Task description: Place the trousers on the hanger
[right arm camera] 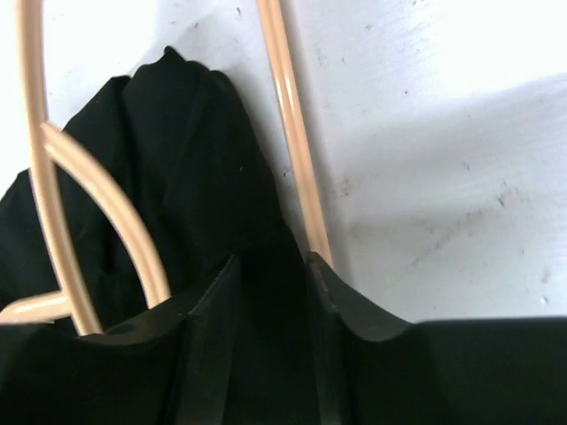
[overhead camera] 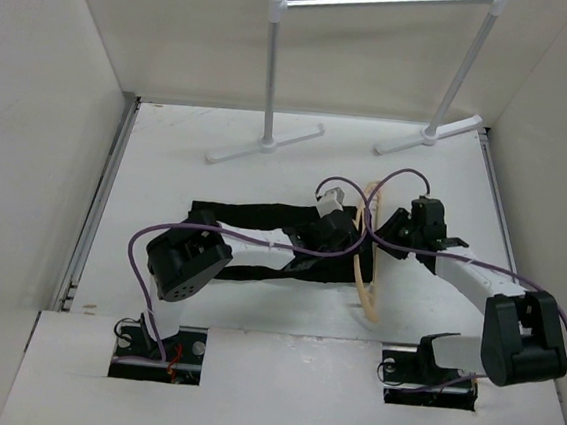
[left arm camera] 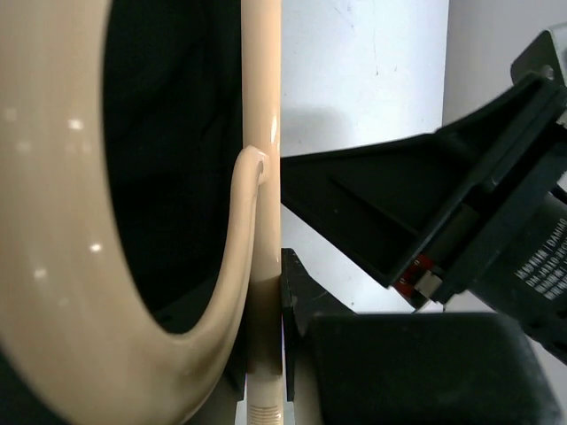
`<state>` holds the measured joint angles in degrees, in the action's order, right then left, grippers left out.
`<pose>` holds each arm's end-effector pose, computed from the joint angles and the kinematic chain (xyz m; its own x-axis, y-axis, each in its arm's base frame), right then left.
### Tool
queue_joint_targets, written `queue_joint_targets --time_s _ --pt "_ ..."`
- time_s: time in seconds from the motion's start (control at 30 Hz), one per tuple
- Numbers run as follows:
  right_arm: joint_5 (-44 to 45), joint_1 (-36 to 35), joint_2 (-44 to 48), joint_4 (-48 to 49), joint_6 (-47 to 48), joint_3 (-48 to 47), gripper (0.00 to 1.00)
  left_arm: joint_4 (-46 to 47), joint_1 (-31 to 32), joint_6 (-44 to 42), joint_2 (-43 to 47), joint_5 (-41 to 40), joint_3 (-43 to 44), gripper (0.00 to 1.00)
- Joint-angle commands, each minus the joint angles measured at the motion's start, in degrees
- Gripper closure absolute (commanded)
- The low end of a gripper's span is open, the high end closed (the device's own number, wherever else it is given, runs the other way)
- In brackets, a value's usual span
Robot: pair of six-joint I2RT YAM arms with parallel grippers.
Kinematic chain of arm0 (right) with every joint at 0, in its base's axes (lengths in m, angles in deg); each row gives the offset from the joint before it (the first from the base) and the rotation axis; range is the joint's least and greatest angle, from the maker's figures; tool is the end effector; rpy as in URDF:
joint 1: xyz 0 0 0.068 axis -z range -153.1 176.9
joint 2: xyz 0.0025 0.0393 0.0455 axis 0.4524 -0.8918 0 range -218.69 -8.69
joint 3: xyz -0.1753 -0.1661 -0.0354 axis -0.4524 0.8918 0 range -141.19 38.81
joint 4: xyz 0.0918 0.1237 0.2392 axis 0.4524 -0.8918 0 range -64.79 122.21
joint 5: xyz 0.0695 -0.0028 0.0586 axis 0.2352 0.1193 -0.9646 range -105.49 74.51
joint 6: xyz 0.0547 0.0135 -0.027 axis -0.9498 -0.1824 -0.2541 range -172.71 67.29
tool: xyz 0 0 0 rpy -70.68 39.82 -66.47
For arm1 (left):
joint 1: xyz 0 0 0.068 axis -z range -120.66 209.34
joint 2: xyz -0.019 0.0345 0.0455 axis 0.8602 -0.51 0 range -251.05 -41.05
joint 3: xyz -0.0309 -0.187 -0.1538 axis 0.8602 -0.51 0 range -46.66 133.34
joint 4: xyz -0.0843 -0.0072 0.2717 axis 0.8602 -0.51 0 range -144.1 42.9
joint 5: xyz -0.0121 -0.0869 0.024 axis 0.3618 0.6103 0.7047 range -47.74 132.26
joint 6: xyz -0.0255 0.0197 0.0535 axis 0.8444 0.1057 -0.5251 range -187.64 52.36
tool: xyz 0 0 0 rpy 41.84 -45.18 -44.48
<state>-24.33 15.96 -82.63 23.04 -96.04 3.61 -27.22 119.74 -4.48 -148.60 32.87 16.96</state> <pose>0.2775 0.0610 0.1269 -0.7281 0.5499 -0.4094 0.2899 0.7881 0.5429 0.2226 -0.3759 0.1437 -0.7907 -0.3903 -0.4716 0.1745 0.5948 -0.7847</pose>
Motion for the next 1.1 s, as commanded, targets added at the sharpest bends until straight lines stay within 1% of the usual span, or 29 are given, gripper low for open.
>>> queue_joint_targets --time_s 0.0,0.1,0.23,0.3,0.37,0.43,0.5,0.53,0.7,0.8,0.93,1.07 --pt "-0.6 -0.1 -1.3 6.9 0.1 -1.3 0.55 2.2 0.5 1.9 -0.6 -1.2 -0.9 1.0" --pt "-1.2 -0.1 -3.9 7.1 0.3 -1.9 0.46 2.3 0.7 2.1 -1.3 -0.6 -0.8 1.0" --pt "-2.2 -1.0 -6.9 8.8 -0.3 -1.6 0.46 2.1 0.7 2.2 -1.3 -0.6 -0.8 1.0" --pt "-2.9 -1.2 -8.7 9.3 -0.7 -1.6 0.55 1.9 0.7 2.2 -1.3 -0.8 -0.9 1.0" --pt "-3.8 -1.7 -9.5 9.8 -0.8 -2.1 0.58 1.8 0.6 2.2 -1.3 -1.0 -1.1 1.0" --pt "-4.6 -2.0 -9.7 9.4 -1.0 -2.9 0.69 1.8 0.6 2.2 -1.2 -1.1 -1.3 1.0" --pt "-3.7 -2.0 -7.6 7.9 -0.9 -3.3 0.81 1.7 0.5 2.2 -0.9 -1.2 -1.7 1.0" --pt "-3.1 -2.0 -6.7 7.0 -0.8 -3.5 0.85 1.7 0.5 2.2 -0.6 -1.3 -2.2 1.0" --pt "1.0 -1.7 -2.3 0.8 0.4 -5.8 0.9 -0.2 -0.2 1.9 1.0 -1.6 -4.4 1.0" --pt "1.3 -0.8 0.8 -0.3 0.1 -6.1 0.93 -0.5 -1.2 1.5 3.4 -2.7 -7.8 1.0" --pt "1.5 2.1 4.6 -3.5 0.2 -6.5 0.94 -0.6 -3.3 0.9 9.2 -4.8 -14.5 1.0" --pt "1.5 5.7 5.8 -4.5 0.4 -5.7 0.94 -1.5 -4.5 -0.1 16.3 -5.9 -20.9 1.0"
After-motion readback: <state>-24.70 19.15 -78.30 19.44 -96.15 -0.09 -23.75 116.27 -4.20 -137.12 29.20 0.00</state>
